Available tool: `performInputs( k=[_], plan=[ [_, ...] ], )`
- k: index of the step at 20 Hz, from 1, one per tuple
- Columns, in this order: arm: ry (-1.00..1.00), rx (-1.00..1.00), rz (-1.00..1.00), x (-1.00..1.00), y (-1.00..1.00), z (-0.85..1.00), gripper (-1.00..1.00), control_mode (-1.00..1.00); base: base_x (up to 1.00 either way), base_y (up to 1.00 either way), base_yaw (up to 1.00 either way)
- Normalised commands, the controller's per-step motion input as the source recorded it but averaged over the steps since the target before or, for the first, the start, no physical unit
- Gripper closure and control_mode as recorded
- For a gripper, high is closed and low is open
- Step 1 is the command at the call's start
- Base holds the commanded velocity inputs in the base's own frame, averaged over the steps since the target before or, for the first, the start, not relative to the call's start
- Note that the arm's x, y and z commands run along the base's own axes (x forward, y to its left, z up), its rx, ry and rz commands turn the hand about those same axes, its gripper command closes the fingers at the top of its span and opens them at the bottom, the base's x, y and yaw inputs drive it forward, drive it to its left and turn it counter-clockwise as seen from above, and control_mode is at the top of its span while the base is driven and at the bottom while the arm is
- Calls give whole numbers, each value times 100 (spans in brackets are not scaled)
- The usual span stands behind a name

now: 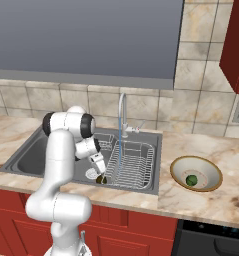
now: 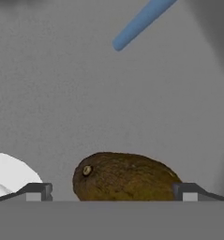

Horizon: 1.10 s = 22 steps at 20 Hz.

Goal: Pick the avocados from the sink and place them in one bowl. Place the mushroom in the other bowl. Then turn off the sink faucet.

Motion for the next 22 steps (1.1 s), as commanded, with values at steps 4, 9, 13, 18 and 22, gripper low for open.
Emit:
performInputs(
  k=[4,9,13,18,22],
  plan=[
    [2,-1,0,-6,0,-27,-100,-100,0,0,0],
    [4,-2,-1,-17,0,-33,-100,-100,0,0,0],
    [3,-2,-5,-26,0,-35,-100,-100,0,0,0],
    [0,-2,-9,-24,1,-34,-100,-100,0,0,0],
    [0,-4,-12,-21,22,-25,-100,-100,0,0,0]
  ],
)
